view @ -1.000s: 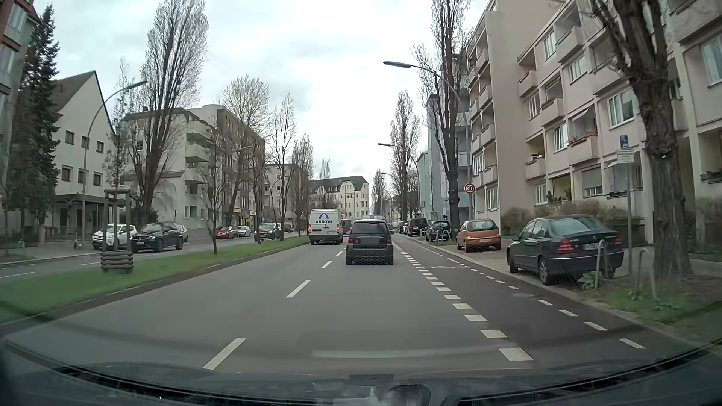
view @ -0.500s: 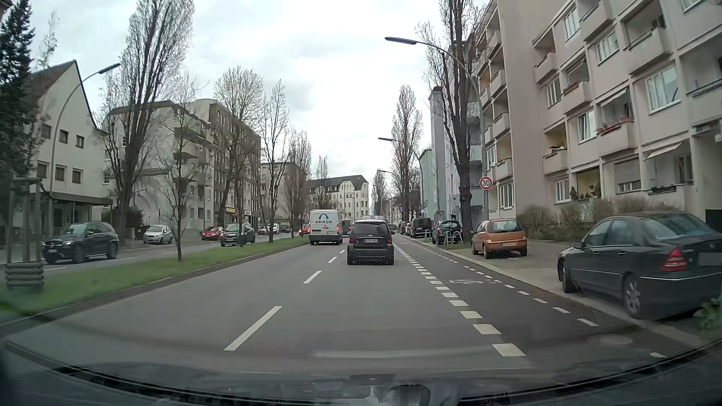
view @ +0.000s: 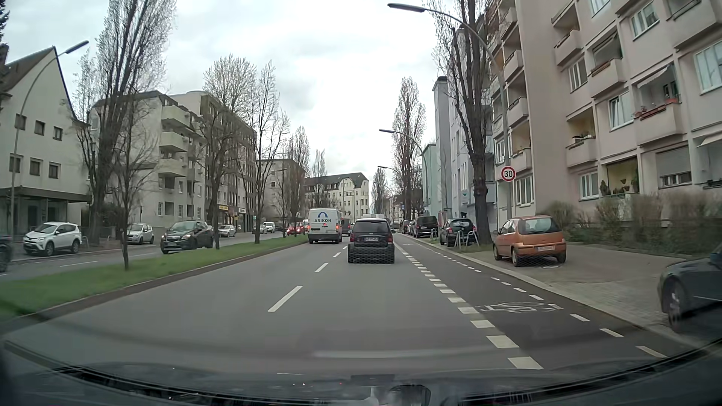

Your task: Follow the waypoints while adhering to traffic rules and regulations

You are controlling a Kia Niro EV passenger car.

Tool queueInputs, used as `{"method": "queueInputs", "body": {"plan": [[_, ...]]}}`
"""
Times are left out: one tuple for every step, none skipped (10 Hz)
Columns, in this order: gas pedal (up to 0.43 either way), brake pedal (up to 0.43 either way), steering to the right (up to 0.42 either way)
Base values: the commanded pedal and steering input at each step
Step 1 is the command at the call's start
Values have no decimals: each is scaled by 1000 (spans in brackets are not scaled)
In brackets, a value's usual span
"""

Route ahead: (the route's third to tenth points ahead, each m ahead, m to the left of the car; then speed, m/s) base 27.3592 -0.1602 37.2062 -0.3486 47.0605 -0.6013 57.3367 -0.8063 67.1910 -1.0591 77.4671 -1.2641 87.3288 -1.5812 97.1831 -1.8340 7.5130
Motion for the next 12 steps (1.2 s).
{"method": "queueInputs", "body": {"plan": [[0, 18, -1], [0, 12, -1], [0, 12, -1], [0, 12, -1], [0, 12, -1], [0, 12, -1], [0, 12, -1], [0, 12, 0], [0, 12, -1], [0, 12, 0], [0, 12, 0], [0, 18, 0]]}}
